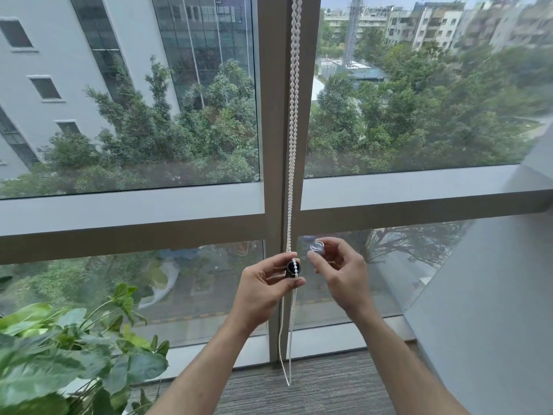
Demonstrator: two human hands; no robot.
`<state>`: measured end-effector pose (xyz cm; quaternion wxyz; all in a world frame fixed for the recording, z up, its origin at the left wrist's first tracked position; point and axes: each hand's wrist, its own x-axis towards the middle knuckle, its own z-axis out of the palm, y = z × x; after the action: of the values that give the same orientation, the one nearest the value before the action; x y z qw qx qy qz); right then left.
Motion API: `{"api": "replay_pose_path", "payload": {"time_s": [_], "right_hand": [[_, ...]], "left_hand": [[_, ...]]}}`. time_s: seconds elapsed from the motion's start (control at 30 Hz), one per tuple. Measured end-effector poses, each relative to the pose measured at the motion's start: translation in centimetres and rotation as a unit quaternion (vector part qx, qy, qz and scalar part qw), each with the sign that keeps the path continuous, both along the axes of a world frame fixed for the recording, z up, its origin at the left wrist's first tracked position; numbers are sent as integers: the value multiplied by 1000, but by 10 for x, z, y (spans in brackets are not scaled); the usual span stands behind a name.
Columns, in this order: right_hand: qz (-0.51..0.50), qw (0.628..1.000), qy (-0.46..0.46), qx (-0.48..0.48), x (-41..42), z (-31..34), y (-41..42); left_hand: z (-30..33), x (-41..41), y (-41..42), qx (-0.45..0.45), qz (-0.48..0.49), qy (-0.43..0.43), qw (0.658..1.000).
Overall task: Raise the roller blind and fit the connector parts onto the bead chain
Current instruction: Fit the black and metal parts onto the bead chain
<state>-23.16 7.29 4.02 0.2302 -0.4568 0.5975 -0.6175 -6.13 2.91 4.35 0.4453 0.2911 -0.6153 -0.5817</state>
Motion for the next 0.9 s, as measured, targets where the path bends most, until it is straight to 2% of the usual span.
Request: {"api": "replay_pose_path", "payload": {"time_s": [0.13,0.43,0.57,0.67,0.9], "right_hand": [[37,999,-1,1,4,8,19],[67,993,89,-28,13,32,32],[40,977,209,-25,14,40,29],[35,965,259,-38,19,45,28],[48,969,241,-39,24,48,23]], "left_hand": [[0,-3,0,9,-5,10,1000],[-2,-7,-1,4,-38,6,999],[1,-6,-1,1,-44,13,999],[4,-6,1,-3,-56,28,998],[4,-4,0,5,-64,44,997]]}}
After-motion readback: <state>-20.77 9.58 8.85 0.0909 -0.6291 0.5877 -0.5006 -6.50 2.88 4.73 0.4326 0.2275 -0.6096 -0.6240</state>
